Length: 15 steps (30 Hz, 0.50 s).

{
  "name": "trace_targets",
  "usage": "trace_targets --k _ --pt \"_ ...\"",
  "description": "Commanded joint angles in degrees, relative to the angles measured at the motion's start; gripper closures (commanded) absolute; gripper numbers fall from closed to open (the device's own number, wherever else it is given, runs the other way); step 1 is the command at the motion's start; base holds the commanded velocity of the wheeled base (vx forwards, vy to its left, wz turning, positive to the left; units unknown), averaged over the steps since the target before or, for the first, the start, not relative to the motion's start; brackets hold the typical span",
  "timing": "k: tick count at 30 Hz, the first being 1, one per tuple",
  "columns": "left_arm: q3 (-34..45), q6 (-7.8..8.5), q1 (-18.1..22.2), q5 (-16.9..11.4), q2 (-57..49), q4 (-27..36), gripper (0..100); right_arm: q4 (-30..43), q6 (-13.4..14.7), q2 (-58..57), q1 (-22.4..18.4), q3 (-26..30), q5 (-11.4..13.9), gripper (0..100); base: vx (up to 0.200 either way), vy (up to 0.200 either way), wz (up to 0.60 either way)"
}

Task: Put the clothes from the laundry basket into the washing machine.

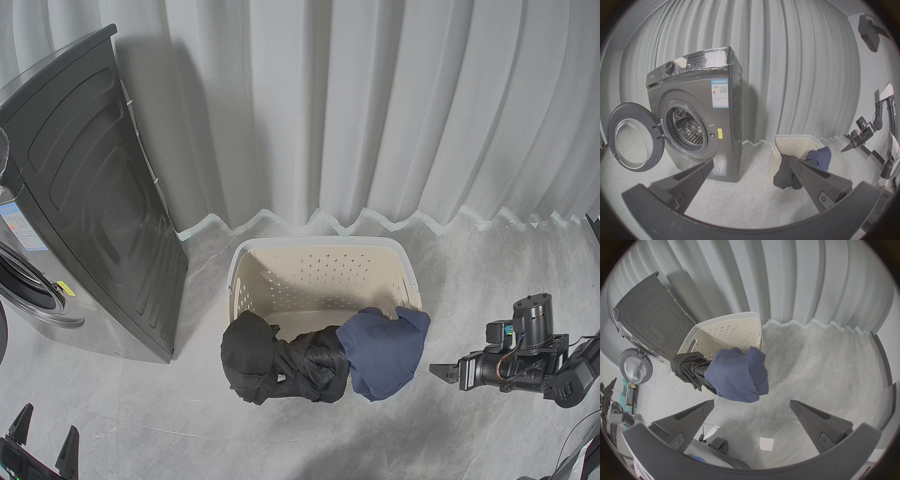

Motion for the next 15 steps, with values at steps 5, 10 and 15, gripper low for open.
trace_targets --k 5,10,15 --pt "0.9 -0.01 0.0 0.0 -0.7 0.0 0 -5.7 0.8 12.7 4.3 -4.1 -1.9 0 0.000 0.000 0.00" --pt "0.9 -0.01 0.0 0.0 -0.7 -0.1 0 -6.4 2.2 15.4 5.8 -6.8 -2.2 0 0.000 0.000 0.00" --pt "0.9 -0.01 0.1 0.0 -0.7 -0.1 0 -6.4 2.6 17.8 6.5 -10.2 -2.4 0 0.000 0.000 0.00"
